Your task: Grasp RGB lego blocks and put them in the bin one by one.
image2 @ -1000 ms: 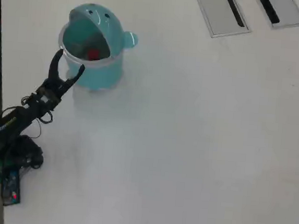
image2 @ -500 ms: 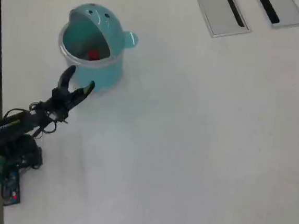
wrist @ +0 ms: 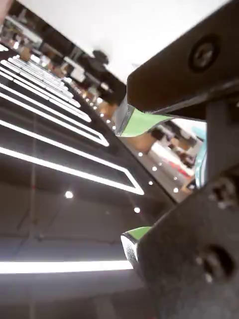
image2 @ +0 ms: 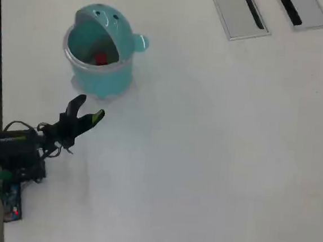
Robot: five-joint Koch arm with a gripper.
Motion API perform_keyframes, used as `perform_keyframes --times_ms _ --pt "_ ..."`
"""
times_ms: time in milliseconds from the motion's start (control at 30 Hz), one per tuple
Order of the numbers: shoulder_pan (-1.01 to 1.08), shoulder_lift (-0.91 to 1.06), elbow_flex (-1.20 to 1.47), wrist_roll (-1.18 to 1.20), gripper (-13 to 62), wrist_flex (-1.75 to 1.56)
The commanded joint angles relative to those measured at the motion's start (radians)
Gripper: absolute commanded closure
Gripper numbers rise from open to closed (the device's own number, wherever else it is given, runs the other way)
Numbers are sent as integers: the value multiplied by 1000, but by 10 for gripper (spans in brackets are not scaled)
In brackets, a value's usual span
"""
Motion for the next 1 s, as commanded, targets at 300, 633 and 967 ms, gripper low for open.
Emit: perform_keyframes --times_ms 300,633,967 --pt "114 75 199 129 165 -253" --pt "75 72 456 152 165 -382" --pt "91 72 534 207 149 -373"
